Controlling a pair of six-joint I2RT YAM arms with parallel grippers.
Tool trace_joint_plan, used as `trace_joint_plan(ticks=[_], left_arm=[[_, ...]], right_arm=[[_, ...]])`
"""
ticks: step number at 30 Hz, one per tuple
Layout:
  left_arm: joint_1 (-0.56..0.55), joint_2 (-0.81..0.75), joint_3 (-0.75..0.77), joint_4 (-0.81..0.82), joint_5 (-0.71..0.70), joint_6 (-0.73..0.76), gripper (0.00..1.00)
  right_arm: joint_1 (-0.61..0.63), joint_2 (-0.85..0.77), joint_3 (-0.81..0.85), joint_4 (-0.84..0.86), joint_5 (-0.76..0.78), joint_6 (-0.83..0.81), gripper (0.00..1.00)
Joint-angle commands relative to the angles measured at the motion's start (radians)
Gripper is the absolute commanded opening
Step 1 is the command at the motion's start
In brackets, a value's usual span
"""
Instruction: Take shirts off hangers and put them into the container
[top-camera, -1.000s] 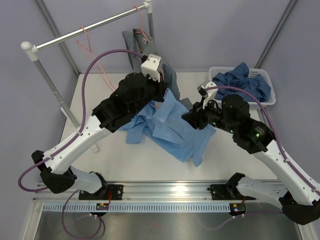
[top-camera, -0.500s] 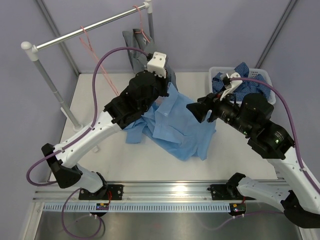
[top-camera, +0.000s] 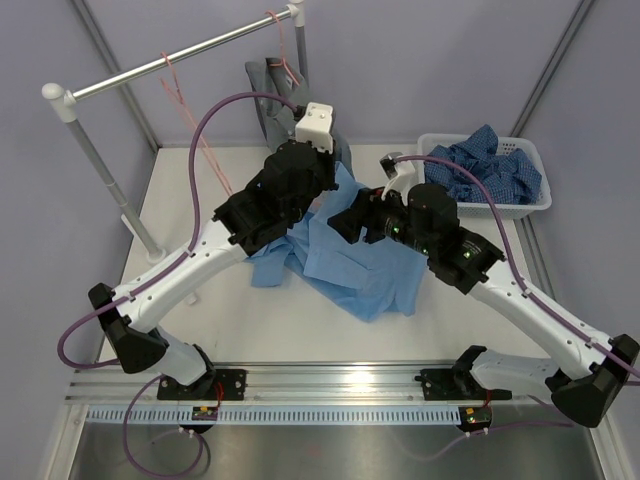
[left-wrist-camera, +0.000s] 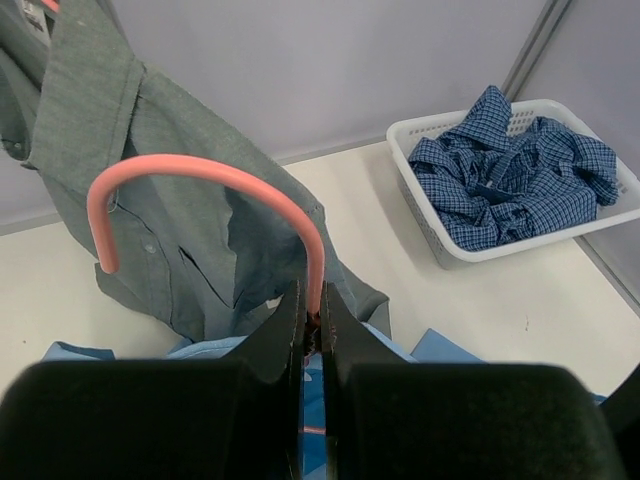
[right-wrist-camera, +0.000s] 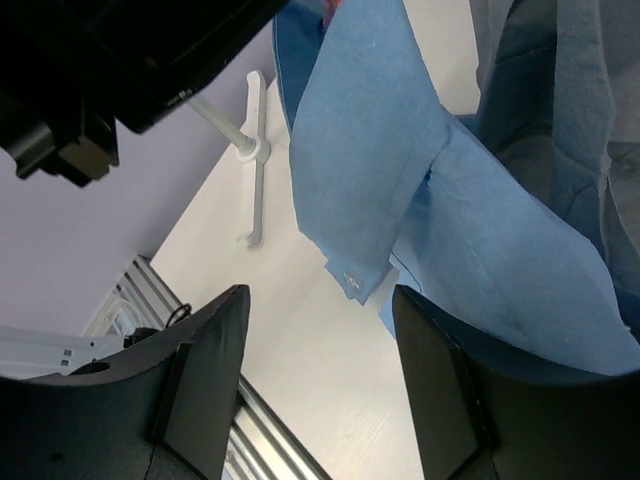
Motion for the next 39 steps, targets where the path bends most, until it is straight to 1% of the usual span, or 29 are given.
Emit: trace_joint_plan(ticks=[1,5,6,11,13,14,15,18,20,22,24,28,31,32,33,35,36,37,38,39], left_arm=[[-0.003,-0.043,0.031,0.092,-0.085,-0.024,0.00],[-0.003,-0.049,0.027,0.094,-0.130,-0.047,0.00],[-0.003,-0.051,0.025,0.096,-0.137,-0.052,0.00],[-0.003,-0.058,0.020,0.096,-0.173,-0.060,0.00],[-0.003,-0.061,0.017,0.094,-0.183,-0.061,0.00],[-0.003,-0.064,0.017,0.096,-0.199,-0.060,0.00],[-0.003,-0.064,0.019,0.094,-0.208,-0.057,0.00],[-0.003,-0.063,0.022,0.094,-0.216,-0.051,0.00],[-0.003,-0.063,0.022,0.094,-0.205,-0.061,0.00],[-0.003,-0.066,0.022,0.094,-0.199,-0.072,0.00],[-0.003,-0.069,0.022,0.094,-0.196,-0.075,0.00],[-0.003,-0.078,0.020,0.094,-0.196,-0.075,0.00],[-0.003,-0.089,0.004,0.094,-0.202,-0.075,0.00],[-0.003,-0.092,-0.007,0.094,-0.203,-0.077,0.00],[-0.003,-0.097,-0.012,0.094,-0.202,-0.077,0.00],[-0.003,-0.109,-0.022,0.094,-0.197,-0.072,0.00],[-0.003,-0.113,-0.026,0.094,-0.197,-0.064,0.00],[-0.003,-0.115,-0.029,0.094,-0.199,-0.049,0.00],[-0.003,-0.124,-0.033,0.092,-0.205,-0.043,0.00],[-0.003,-0.129,-0.047,0.089,-0.208,-0.031,0.00]], right_arm=[[0.026,0.011,-0.002,0.179,0.071,0.043,0.68],[0.039,0.060,-0.007,0.226,0.111,0.057,0.68],[0.045,0.070,-0.004,0.225,0.150,0.061,0.68],[0.049,0.087,-0.025,0.260,0.184,0.074,0.66],[0.051,0.094,-0.008,0.230,0.203,0.093,0.66],[0.054,0.094,0.002,0.186,0.215,0.098,0.66],[0.060,0.088,0.007,0.171,0.252,0.107,0.66],[0.062,0.059,-0.042,0.220,0.278,0.106,0.67],[0.062,0.064,-0.050,0.251,0.275,0.094,0.67],[0.062,0.082,-0.034,0.259,0.246,0.081,0.66],[0.060,0.103,-0.024,0.301,0.209,0.078,0.66],[0.062,0.130,-0.021,0.349,0.171,0.067,0.63],[0.062,0.142,-0.007,0.362,0.143,0.066,0.56],[0.062,0.148,0.007,0.345,0.139,0.066,0.49],[0.060,0.148,0.010,0.340,0.134,0.066,0.44],[0.062,0.133,0.009,0.329,0.138,0.066,0.31],[0.062,0.120,0.009,0.317,0.157,0.066,0.17],[0.060,0.110,0.009,0.302,0.168,0.063,0.11],[0.062,0.081,0.021,0.242,0.177,0.060,0.04],[0.062,0.065,0.035,0.199,0.206,0.046,0.00]])
